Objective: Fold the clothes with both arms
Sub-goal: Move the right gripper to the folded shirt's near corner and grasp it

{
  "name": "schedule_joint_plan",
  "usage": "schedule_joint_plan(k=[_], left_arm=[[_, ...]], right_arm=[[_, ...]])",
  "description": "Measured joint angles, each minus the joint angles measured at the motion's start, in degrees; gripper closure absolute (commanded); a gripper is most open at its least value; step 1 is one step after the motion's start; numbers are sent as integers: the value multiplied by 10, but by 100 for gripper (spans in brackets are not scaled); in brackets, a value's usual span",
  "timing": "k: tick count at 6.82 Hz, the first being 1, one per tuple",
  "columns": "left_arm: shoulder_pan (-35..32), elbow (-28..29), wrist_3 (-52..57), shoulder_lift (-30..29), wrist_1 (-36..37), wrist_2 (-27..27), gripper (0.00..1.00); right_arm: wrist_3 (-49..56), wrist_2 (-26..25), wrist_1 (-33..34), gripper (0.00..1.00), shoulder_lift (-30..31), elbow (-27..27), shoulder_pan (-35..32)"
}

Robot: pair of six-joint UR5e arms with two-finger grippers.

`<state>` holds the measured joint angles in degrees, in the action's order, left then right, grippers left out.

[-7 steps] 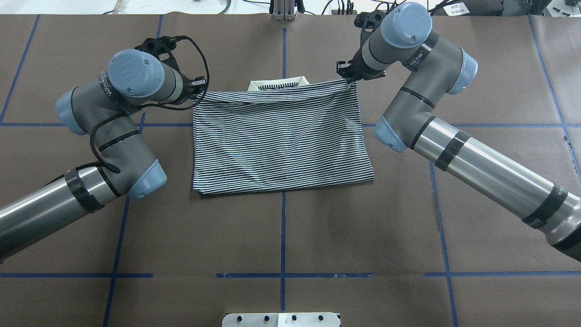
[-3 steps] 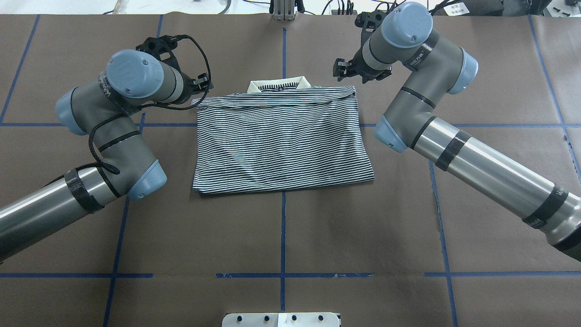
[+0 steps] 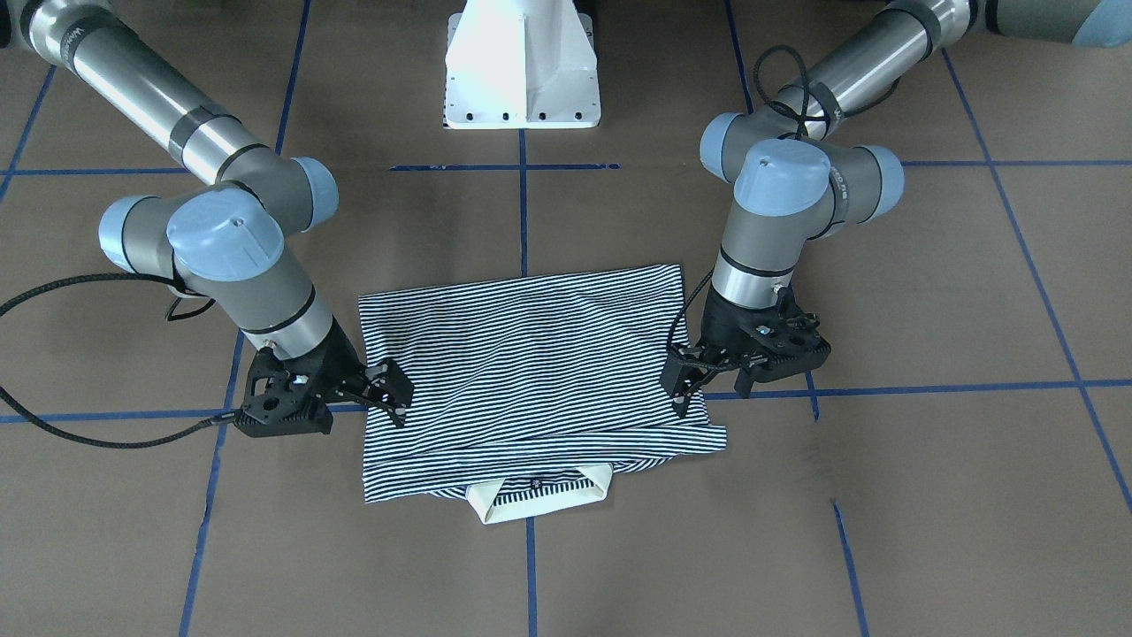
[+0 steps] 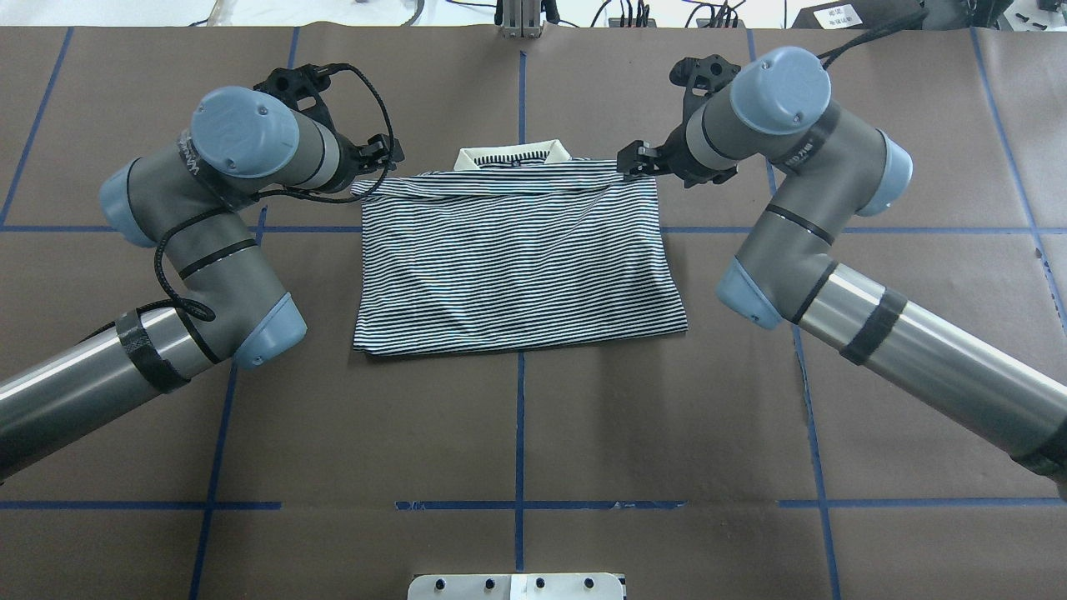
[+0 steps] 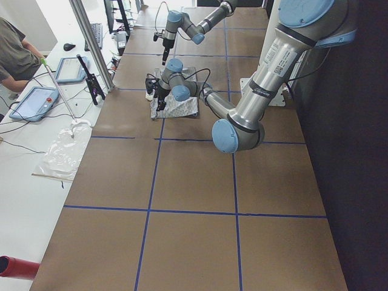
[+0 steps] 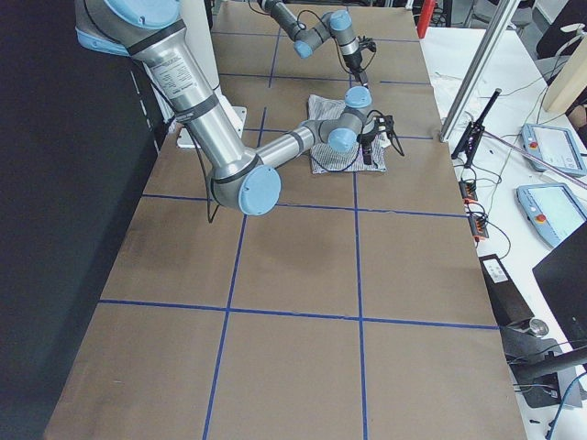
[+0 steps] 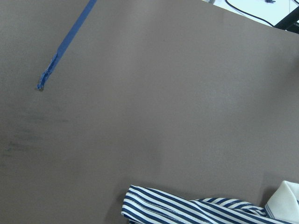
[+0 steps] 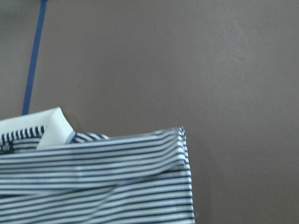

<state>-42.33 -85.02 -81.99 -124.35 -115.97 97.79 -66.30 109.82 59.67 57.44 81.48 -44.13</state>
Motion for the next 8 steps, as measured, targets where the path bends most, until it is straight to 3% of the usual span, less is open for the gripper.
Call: schedule_joint_plan(k=[2, 6, 7, 8], left_arm=[[2, -24, -3, 1, 2, 7, 0], [3, -30, -4, 3, -1, 8, 0], [3, -30, -4, 3, -1, 8, 0], [3, -30, -4, 4, -1, 8, 0]], right_arm=[[-42, -3, 2, 0, 70, 78, 38], [-75, -6, 3, 3, 103, 106, 80], [-75, -6, 3, 13, 109, 107, 85], [-75, -6, 3, 60, 111, 107, 89]])
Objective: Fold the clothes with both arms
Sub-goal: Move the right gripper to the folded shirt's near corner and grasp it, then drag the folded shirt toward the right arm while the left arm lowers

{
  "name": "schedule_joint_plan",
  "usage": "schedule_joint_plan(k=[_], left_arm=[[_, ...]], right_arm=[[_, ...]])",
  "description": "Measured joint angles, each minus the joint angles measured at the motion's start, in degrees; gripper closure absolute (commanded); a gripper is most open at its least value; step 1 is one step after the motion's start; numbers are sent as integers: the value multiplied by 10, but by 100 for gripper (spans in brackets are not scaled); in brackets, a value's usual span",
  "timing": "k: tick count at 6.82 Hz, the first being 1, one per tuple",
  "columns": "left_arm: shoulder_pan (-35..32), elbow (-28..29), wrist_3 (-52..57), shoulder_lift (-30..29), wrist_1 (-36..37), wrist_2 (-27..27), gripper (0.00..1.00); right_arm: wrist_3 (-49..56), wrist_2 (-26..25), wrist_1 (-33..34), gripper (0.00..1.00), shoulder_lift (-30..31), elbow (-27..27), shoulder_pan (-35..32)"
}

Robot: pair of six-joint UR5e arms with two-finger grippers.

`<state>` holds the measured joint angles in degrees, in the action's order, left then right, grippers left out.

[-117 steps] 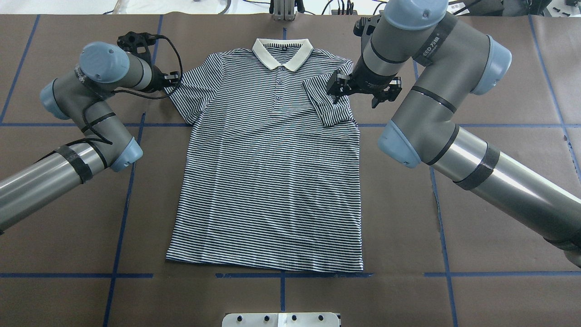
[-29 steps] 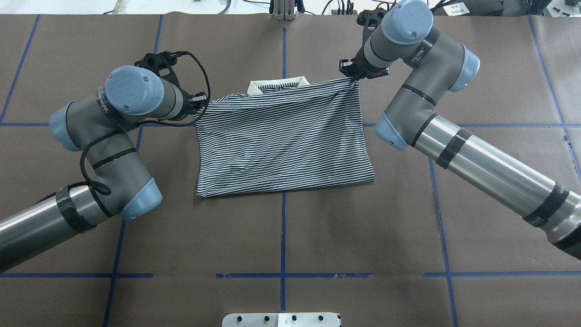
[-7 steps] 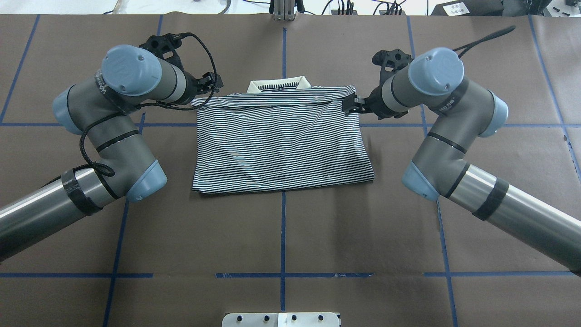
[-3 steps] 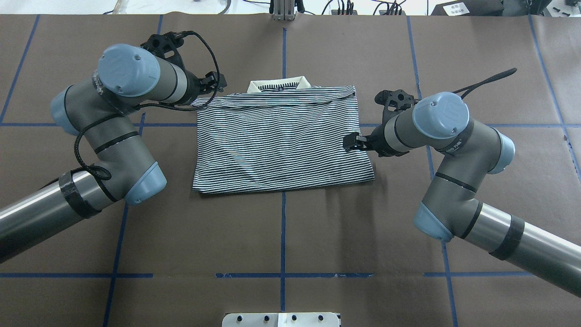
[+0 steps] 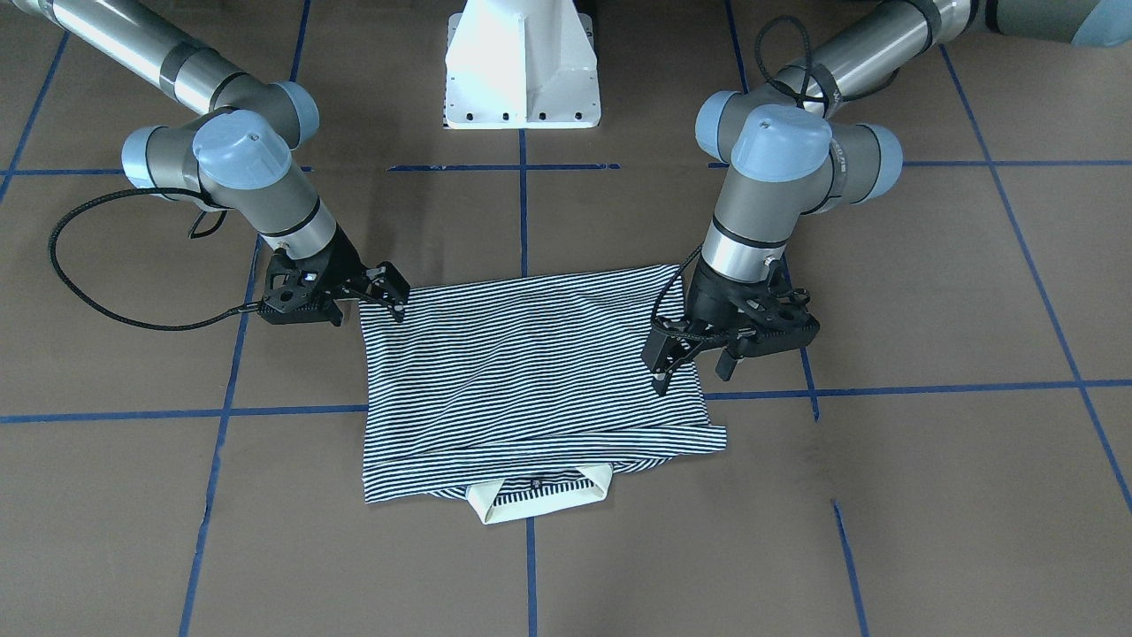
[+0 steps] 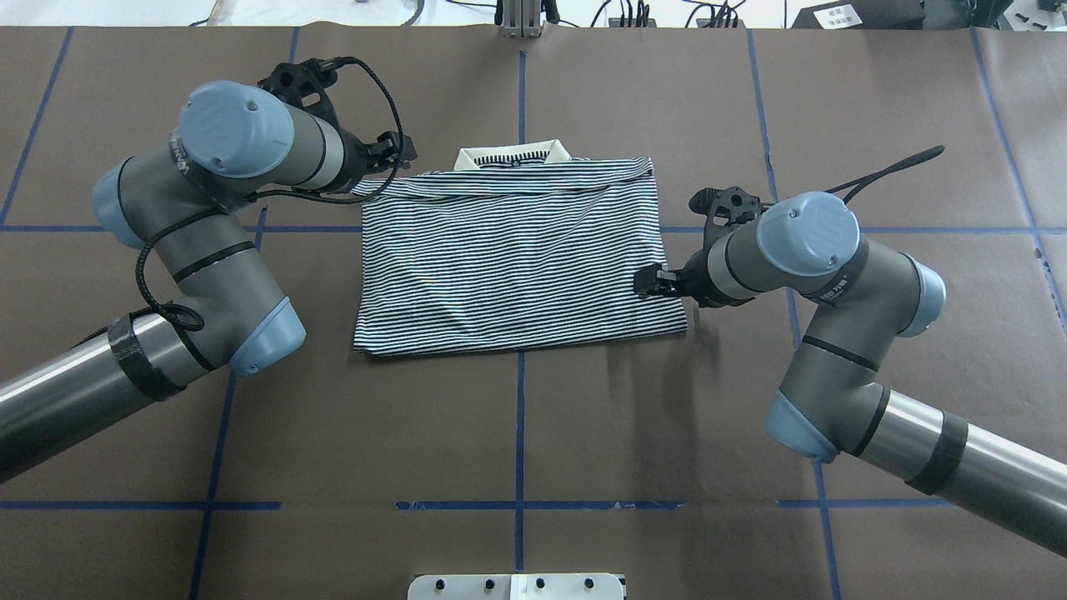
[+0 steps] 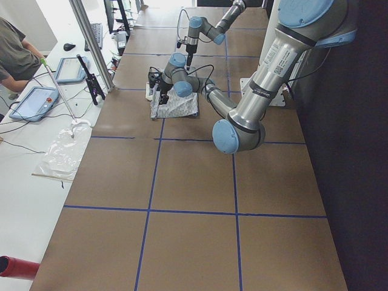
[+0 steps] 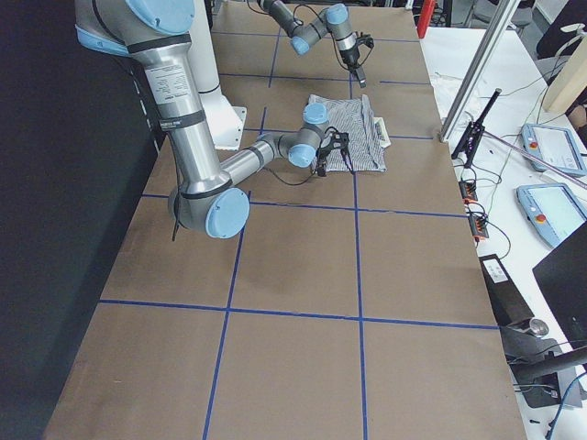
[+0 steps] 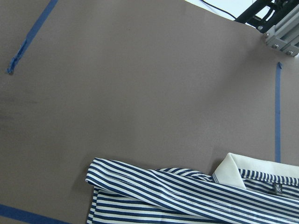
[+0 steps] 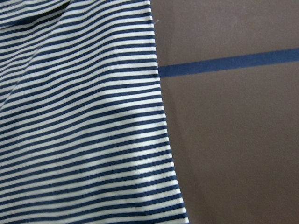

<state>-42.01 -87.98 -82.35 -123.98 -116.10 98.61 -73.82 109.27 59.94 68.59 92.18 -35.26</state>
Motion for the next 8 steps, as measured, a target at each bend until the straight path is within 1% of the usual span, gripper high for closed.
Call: schedule_joint_plan(k=[1, 2, 5, 6, 8], left_arm=[[0, 0, 0, 1, 0, 0, 0], [0, 0, 1, 1, -1, 0, 0], [0, 1, 2, 1, -1, 0, 0], [0, 0, 2, 1, -1, 0, 0], [0, -2, 1, 0, 0, 0, 0]], right_arm=[[0, 2, 0, 93, 1, 0, 2], [0, 5, 0, 100, 1, 1, 3], [1, 7, 1, 100, 4, 7, 7], [1, 8, 0, 100, 13, 18, 8], [1, 9, 0, 100, 56, 63, 13]])
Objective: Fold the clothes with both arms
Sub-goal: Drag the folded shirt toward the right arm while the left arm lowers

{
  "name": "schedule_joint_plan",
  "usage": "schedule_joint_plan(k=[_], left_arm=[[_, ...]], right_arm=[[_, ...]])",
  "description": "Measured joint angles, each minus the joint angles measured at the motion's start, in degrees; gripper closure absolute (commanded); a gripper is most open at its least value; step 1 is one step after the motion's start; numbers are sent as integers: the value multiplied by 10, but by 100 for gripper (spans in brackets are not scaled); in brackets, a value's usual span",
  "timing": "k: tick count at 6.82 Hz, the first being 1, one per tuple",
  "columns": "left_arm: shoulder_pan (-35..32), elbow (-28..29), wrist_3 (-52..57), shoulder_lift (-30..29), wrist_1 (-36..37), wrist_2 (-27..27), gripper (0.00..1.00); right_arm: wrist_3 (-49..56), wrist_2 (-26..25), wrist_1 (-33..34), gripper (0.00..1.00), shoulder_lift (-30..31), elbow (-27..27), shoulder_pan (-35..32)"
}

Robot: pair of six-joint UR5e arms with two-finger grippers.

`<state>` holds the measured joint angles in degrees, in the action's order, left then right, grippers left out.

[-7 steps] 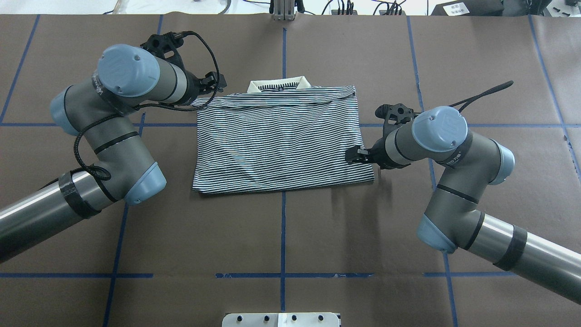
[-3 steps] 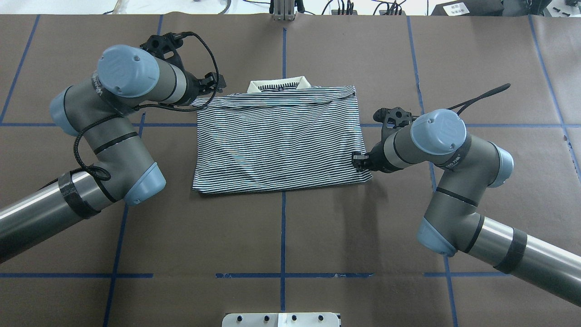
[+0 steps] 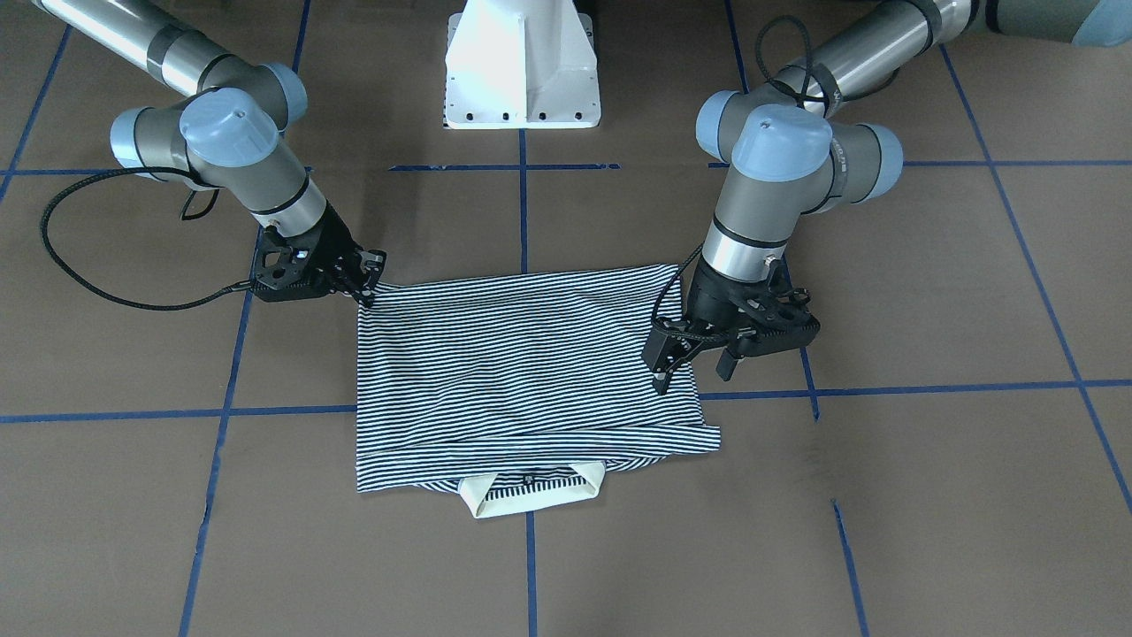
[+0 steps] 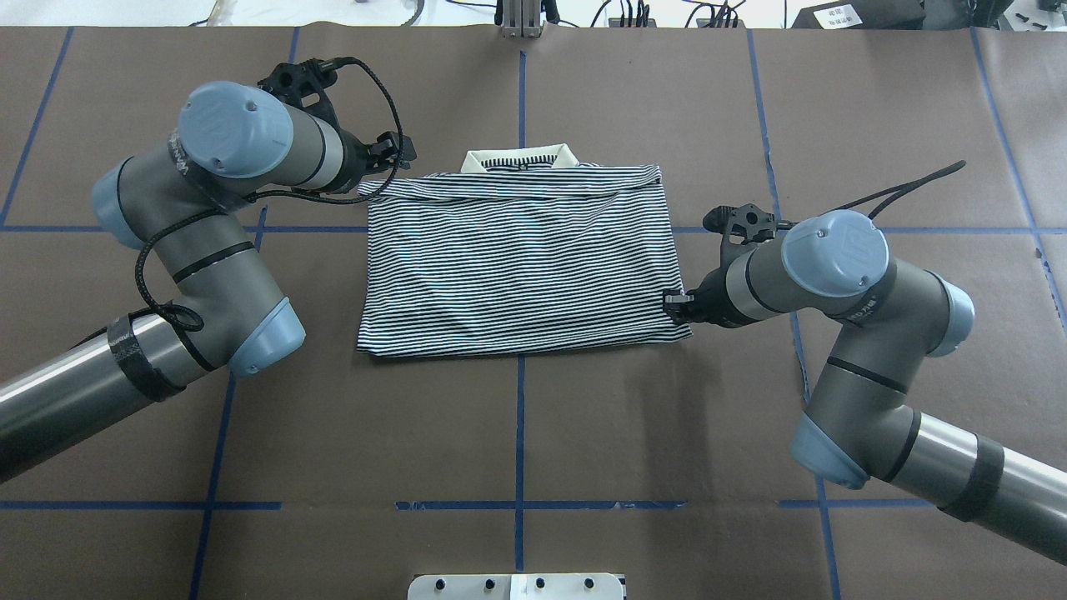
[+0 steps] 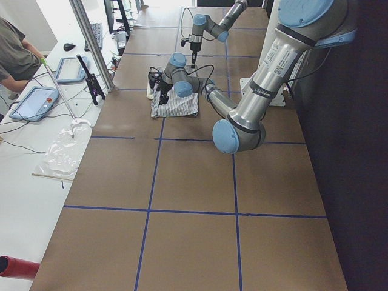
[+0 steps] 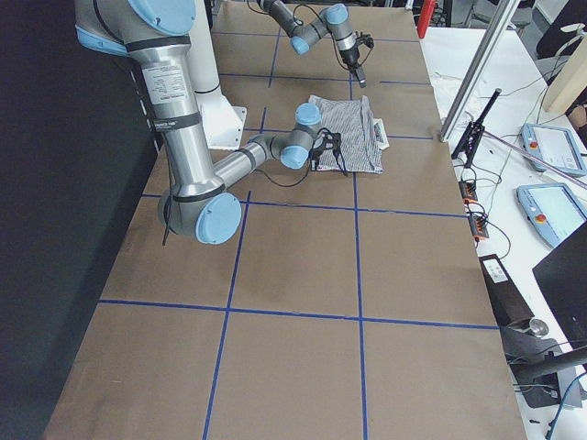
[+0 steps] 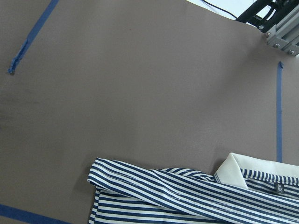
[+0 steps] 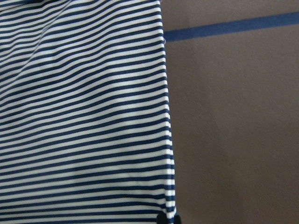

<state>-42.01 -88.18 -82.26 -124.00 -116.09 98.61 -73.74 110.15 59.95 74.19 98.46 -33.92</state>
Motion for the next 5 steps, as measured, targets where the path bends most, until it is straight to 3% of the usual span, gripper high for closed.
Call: schedule_joint_plan(k=[3, 5], left_arm=[[8, -6, -1, 0, 1, 0, 0], [15, -18, -2, 2, 3, 0, 0]], right_arm=[[0, 3, 0, 100, 130, 124, 50], [-4, 15, -4, 100, 230, 214, 124]])
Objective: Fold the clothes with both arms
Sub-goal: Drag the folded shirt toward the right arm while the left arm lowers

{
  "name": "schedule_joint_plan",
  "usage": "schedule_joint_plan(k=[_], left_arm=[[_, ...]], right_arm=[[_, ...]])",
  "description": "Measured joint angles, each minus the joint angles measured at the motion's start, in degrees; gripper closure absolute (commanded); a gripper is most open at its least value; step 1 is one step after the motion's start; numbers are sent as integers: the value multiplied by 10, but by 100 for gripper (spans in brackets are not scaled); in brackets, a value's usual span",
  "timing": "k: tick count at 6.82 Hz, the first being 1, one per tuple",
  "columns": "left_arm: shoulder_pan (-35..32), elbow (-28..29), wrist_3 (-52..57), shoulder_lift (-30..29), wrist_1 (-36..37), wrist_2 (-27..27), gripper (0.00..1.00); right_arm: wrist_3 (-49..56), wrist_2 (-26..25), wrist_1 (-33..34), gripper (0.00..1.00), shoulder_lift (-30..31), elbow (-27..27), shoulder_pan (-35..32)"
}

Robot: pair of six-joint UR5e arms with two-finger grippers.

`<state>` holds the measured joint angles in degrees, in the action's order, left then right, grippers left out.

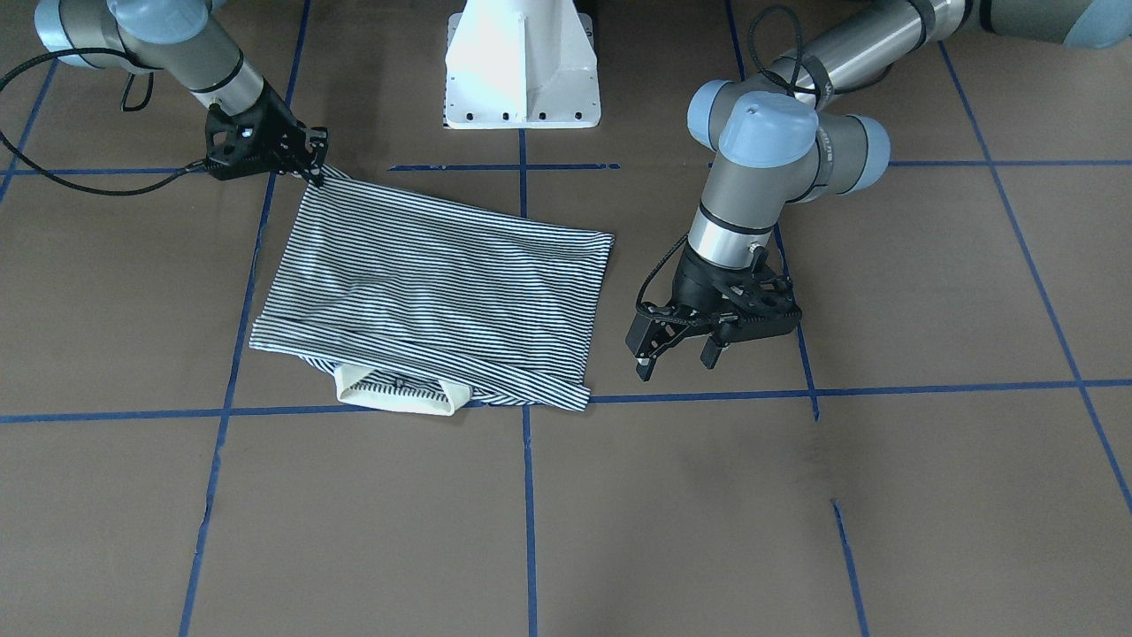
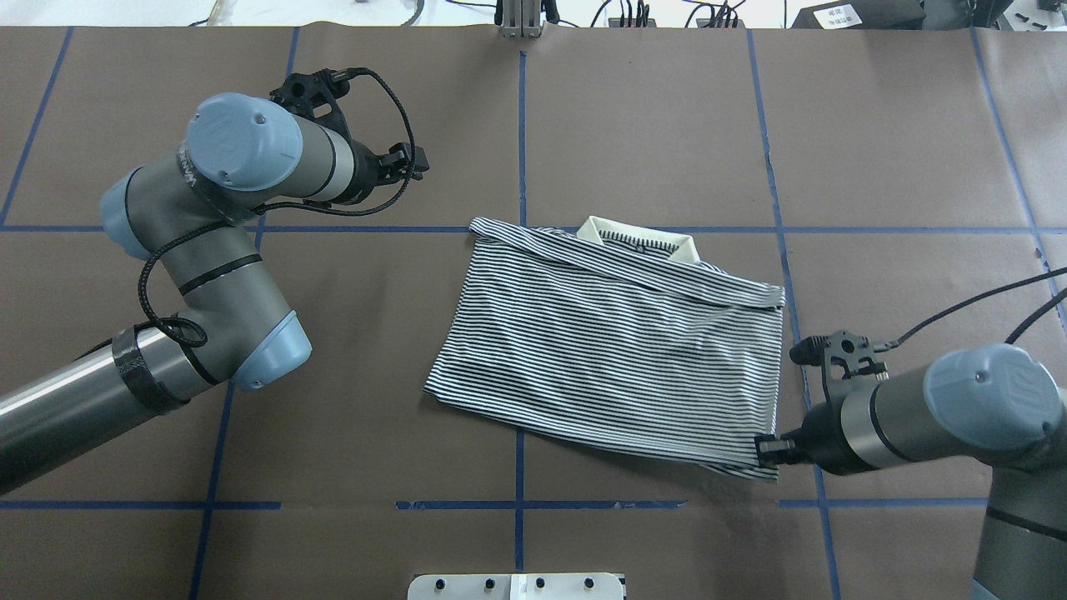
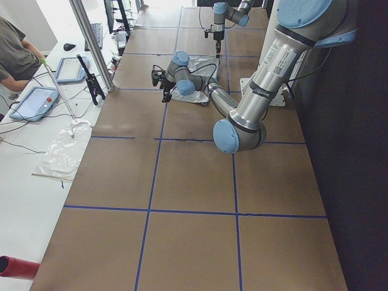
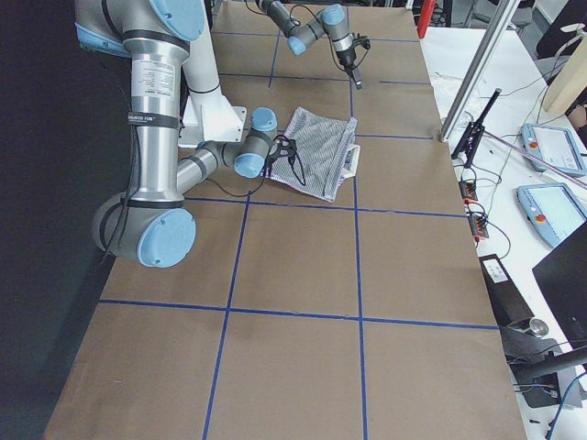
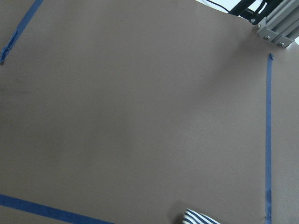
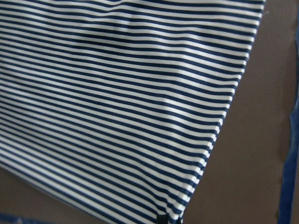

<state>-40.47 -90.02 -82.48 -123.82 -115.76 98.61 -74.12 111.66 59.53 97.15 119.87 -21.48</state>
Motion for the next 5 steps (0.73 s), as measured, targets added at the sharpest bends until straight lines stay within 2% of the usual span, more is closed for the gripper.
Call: schedule_joint_plan(k=[1, 2, 4, 5], left_arm=[[2, -7, 0, 2, 1, 0, 0], [3, -11, 0, 2, 1, 0, 0], [11, -15, 0, 2, 2, 12, 0], [23, -26, -8, 11, 6, 25, 0]], right_arm=[[-8, 2, -2, 16, 21, 17, 42], [-16, 3, -3, 0, 28, 26, 70], [-22, -4, -5, 0, 25, 38, 87], [-23, -17, -6, 0, 11, 38, 74]])
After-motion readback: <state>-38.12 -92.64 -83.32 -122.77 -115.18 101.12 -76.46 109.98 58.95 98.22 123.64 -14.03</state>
